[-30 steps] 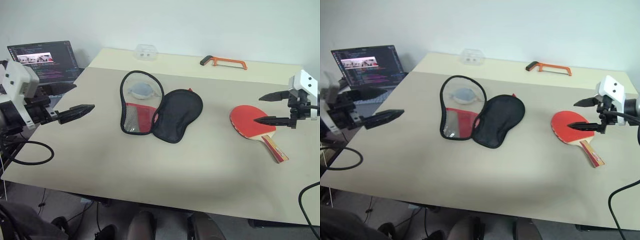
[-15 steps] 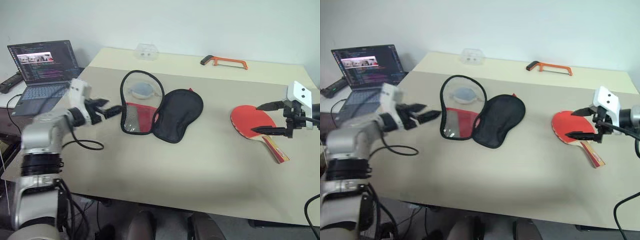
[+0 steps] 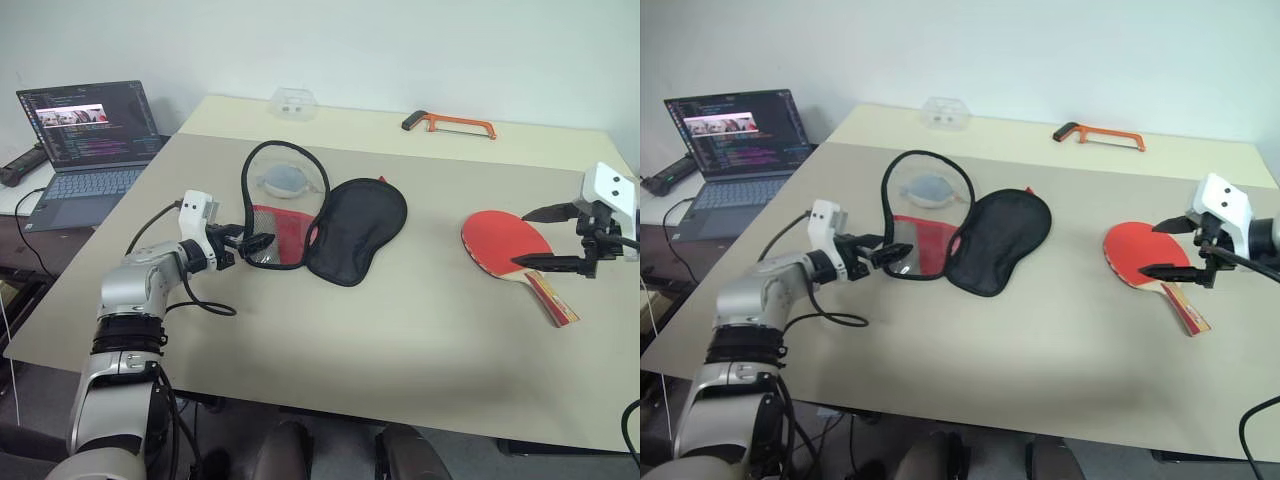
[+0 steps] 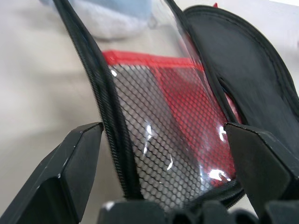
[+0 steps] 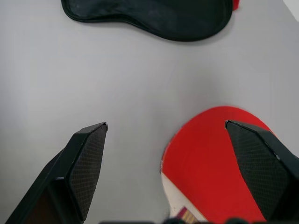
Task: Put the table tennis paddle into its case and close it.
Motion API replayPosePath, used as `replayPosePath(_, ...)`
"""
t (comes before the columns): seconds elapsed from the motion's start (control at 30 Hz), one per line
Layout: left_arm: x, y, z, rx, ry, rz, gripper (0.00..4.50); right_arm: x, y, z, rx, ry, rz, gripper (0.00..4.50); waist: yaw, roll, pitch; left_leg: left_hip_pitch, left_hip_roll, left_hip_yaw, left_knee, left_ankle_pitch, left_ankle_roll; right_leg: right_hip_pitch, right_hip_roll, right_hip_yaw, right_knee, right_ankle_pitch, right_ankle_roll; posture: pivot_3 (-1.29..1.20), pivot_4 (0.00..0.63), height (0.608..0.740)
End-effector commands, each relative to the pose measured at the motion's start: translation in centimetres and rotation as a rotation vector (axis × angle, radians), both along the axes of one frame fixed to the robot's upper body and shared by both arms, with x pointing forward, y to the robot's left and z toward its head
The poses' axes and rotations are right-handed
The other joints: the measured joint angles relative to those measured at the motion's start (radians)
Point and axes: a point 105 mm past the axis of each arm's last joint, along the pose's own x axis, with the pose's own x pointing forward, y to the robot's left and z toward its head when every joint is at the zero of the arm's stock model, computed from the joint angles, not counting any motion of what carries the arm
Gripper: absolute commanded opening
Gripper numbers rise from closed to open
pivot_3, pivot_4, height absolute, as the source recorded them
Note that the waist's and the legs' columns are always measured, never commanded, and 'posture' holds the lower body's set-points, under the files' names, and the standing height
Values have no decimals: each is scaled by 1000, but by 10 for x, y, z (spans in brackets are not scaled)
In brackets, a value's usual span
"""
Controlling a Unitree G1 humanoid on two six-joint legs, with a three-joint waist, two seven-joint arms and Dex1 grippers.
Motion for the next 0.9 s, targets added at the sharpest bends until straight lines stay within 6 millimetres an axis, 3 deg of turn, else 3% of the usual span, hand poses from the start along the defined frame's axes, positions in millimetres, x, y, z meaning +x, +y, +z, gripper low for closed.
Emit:
replayPosePath(0.03, 1, -15, 2, 20, -22, -32, 4500, -2, 0, 18, -5, -58, 4, 4441, 0, 0, 0, 0, 0, 0, 0, 0, 0, 0, 0, 0, 0, 0, 0, 0, 150, 740)
replayPosePath(0.17, 6, -32, 10, -14, -56, -40, 3557, -1, 0, 19, -8, -60, 4, 4500, 1, 0, 0, 0, 0, 0, 0, 0, 0, 0, 0, 0, 0, 0, 0, 0, 150, 740)
replayPosePath(0.47, 10, -64, 19, -49, -97, -81, 223, 1, 3, 18, -12, -65, 6, 4500, 0, 0, 0, 0, -1, 0, 0, 1, -1, 0, 0, 0, 0, 0, 0, 0, 150, 740)
replayPosePath(0.5, 9, -68, 18, -52, -98, -91, 56, 1, 3, 18, -12, -65, 6, 4500, 0, 0, 0, 0, -1, 0, 0, 1, -2, 1, 0, 0, 0, 0, 0, 0, 150, 740)
replayPosePath(0.7, 7, -97, 15, -48, -101, -161, 56, 2, 3, 17, -12, -67, 6, 4500, 0, 0, 0, 0, -1, 0, 0, 2, -3, 1, 0, 0, 0, 0, 0, 0, 150, 740)
replayPosePath(0.9, 13, -131, 26, -60, -150, -214, 56, 4, 6, 17, -11, -70, 15, 4500, 1, 0, 0, 0, -2, -1, 0, 2, -3, 1, 0, 0, 0, 0, 0, 0, 150, 740)
